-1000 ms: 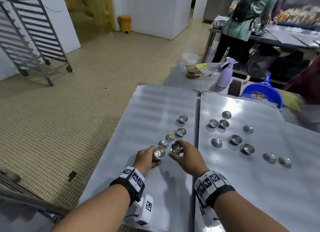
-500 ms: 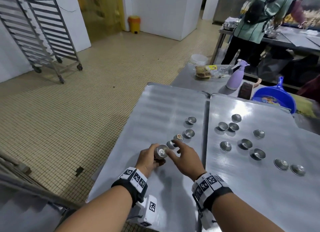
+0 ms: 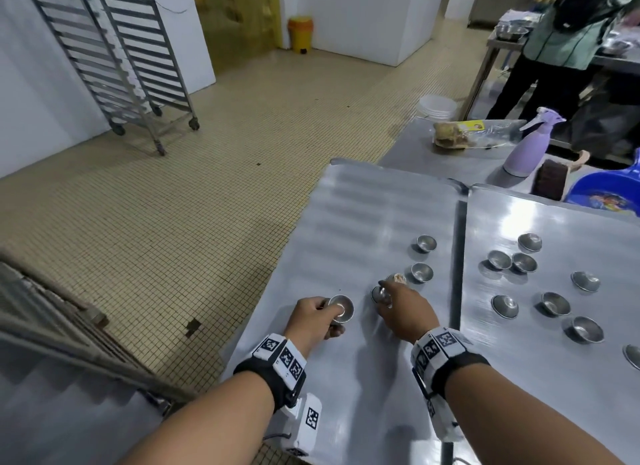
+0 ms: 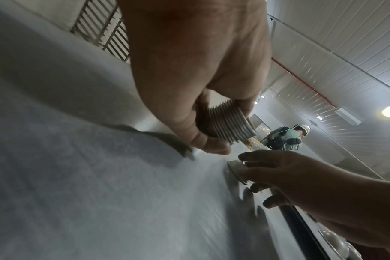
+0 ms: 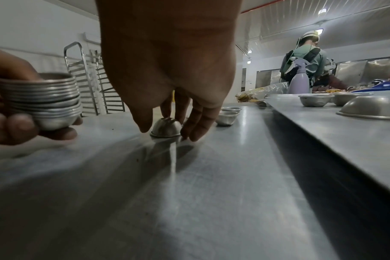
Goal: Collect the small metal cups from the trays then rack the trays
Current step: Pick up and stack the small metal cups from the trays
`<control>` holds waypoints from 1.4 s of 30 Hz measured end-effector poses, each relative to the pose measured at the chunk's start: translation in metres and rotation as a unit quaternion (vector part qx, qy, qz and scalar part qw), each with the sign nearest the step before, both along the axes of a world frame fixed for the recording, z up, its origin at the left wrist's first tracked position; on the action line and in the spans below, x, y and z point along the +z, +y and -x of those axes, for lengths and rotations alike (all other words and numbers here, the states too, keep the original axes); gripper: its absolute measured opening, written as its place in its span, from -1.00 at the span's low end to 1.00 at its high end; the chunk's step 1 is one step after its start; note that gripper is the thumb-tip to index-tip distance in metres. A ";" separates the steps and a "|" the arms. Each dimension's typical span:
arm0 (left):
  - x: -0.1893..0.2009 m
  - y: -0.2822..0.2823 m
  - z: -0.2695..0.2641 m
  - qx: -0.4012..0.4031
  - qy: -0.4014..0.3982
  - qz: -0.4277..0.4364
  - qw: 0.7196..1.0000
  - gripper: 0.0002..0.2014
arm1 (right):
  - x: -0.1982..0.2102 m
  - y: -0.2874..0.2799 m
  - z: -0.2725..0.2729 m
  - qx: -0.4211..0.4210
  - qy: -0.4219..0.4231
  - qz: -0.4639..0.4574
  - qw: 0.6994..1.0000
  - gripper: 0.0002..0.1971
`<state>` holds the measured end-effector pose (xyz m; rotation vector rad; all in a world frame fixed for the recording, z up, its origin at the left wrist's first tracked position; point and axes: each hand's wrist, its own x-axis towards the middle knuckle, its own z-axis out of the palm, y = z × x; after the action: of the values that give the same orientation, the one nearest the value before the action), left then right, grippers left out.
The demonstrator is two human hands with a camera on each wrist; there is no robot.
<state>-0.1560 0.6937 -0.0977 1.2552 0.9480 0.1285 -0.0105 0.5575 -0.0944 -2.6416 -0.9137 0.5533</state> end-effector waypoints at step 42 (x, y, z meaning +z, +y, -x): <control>-0.003 -0.062 -0.052 -0.026 -0.033 0.051 0.998 -0.84 | 0.035 -0.076 0.026 -0.087 -0.029 -0.201 0.975 -0.54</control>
<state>-0.1042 0.6315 -0.1007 1.1734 0.8547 0.0795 -0.0364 0.4810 -0.0597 -2.3455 -0.7112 0.2202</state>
